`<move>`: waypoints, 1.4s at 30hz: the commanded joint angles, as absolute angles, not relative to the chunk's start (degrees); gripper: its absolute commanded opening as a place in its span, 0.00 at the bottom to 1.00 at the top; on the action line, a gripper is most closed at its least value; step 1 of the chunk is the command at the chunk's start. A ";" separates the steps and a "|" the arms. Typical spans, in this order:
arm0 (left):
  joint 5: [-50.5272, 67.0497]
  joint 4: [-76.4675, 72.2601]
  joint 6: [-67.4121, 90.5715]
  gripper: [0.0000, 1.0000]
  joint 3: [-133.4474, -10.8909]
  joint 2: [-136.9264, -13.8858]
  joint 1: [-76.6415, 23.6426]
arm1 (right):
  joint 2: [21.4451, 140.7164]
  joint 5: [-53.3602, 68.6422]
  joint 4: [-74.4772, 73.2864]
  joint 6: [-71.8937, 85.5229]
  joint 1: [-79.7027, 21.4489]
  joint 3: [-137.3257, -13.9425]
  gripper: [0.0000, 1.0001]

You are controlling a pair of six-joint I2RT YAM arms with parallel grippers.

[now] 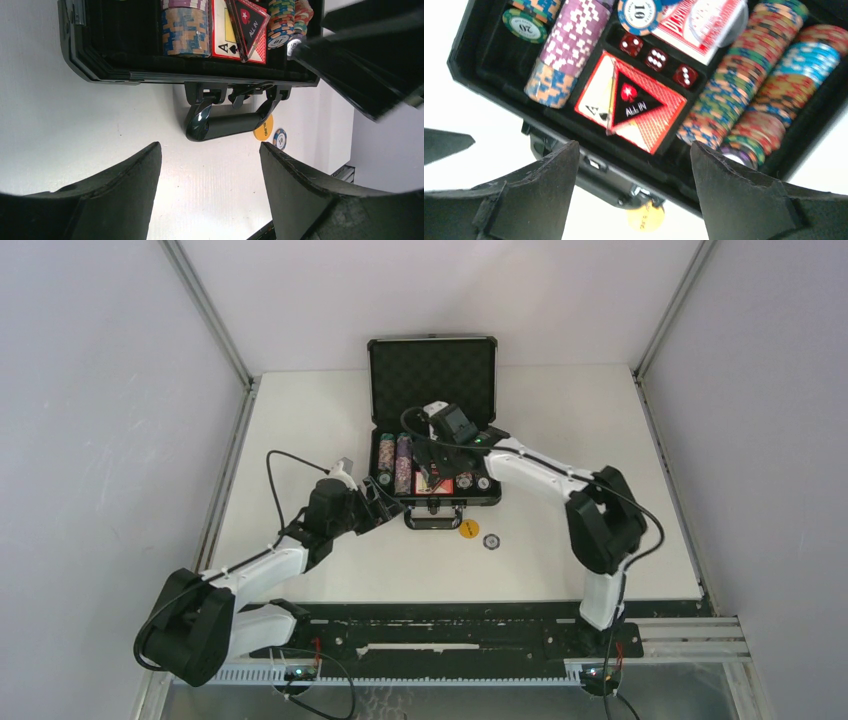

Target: Pack up texas hold em set

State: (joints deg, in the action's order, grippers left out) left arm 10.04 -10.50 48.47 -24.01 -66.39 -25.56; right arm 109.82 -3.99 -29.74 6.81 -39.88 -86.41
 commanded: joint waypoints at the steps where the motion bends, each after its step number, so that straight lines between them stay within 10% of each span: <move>1: 9.80 -11.71 47.81 0.76 -23.66 -66.31 -25.18 | 98.29 -6.23 -25.07 8.00 -40.37 -79.02 0.86; 21: 10.10 -12.05 48.25 0.77 -22.73 -64.02 -25.53 | 92.01 -10.22 -20.09 14.83 -46.58 -54.26 0.89; 42: 9.83 -12.04 47.90 0.77 -23.13 -65.37 -25.49 | 98.35 -8.82 -18.87 14.54 -45.62 -55.28 0.61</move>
